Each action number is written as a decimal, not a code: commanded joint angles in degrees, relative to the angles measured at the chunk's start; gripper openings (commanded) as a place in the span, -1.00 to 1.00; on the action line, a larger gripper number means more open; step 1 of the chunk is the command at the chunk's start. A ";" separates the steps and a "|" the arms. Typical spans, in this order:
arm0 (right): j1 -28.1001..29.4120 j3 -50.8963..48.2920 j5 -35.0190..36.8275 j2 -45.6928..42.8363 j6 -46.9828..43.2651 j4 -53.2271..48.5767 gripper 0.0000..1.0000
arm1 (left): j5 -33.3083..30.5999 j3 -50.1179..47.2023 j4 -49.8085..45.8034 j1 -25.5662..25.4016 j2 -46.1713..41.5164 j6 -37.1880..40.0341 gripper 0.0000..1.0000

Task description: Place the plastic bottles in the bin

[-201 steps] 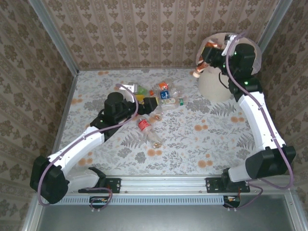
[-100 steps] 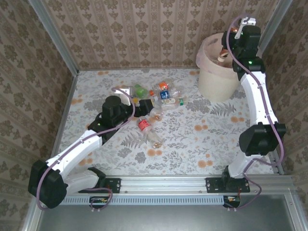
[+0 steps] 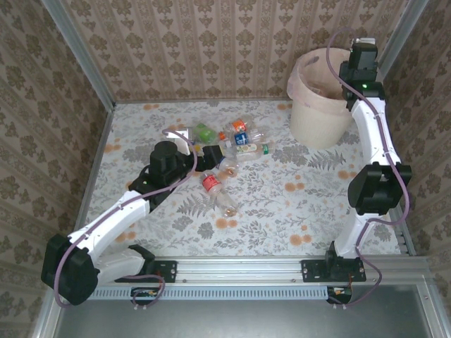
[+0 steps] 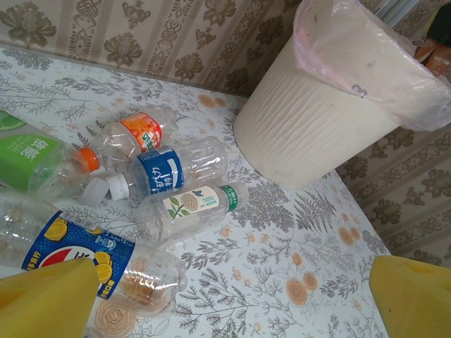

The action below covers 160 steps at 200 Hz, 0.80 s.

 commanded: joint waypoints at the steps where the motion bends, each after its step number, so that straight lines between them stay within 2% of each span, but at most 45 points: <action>1: -0.50 2.06 5.76 1.68 -3.24 -1.84 -0.10 | -1.04 -0.16 0.18 0.51 0.36 -1.39 1.00; 27: -0.77 2.42 5.90 3.15 -3.51 -2.87 0.02 | -0.97 0.54 0.05 0.72 1.59 -1.66 1.00; 61: -1.33 5.09 7.81 4.37 -2.09 -5.89 0.41 | -0.69 1.45 -0.34 0.69 3.40 -2.11 1.00; 92: -1.60 6.78 7.41 3.79 -1.19 -7.49 0.65 | -0.39 2.04 -0.46 0.71 4.41 -2.43 1.00; 160: -1.35 8.38 1.20 -0.42 2.33 -13.80 0.81 | -2.71 1.61 -2.18 0.78 3.85 -2.98 1.00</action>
